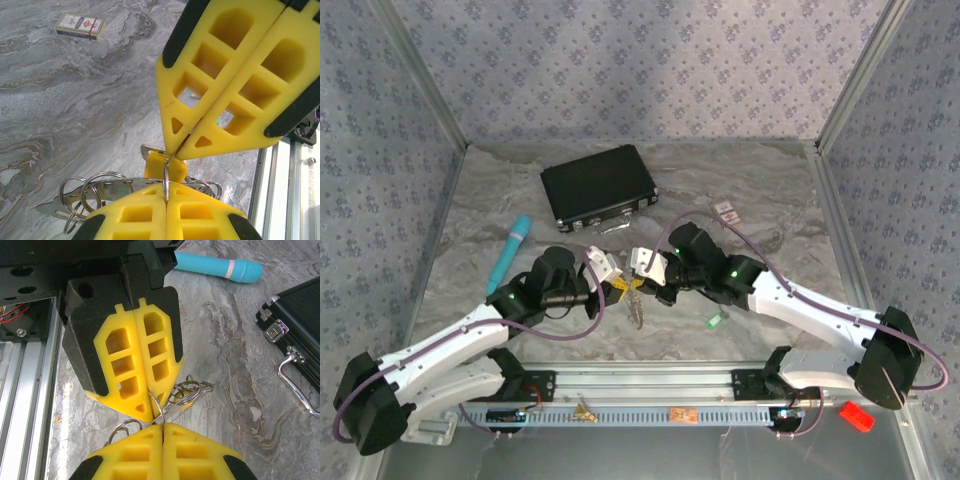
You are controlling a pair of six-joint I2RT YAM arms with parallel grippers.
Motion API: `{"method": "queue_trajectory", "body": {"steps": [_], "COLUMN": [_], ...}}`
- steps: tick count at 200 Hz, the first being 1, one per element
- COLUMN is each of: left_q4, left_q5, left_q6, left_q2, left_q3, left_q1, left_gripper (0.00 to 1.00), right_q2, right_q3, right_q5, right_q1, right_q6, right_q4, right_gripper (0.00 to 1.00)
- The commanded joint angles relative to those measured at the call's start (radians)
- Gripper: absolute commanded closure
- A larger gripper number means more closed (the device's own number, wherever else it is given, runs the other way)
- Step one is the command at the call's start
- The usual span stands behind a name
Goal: Put the keys on the keyring
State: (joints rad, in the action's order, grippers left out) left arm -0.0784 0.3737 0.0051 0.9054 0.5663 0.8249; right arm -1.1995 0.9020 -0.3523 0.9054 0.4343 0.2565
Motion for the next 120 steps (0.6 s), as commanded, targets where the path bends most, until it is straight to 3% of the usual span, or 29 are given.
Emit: {"method": "queue_trajectory", "body": {"steps": [1, 120], "left_q4": [0.063, 0.101], "left_q5": [0.033, 0.044], "left_q6": [-0.012, -0.023], "left_q2": [-0.002, -0.008], "left_q3": [0.003, -0.009], "left_q1": [0.002, -0.002], "left_gripper": [1.00, 1.00], "right_q2": [-0.014, -0.030], "right_q3": [0.011, -0.008], "right_q5": [0.006, -0.030], "right_q1": [0.009, 0.010], "right_q6": [-0.012, -0.057], "right_q4": [-0.028, -0.090], "right_gripper": [1.00, 1.00]}}
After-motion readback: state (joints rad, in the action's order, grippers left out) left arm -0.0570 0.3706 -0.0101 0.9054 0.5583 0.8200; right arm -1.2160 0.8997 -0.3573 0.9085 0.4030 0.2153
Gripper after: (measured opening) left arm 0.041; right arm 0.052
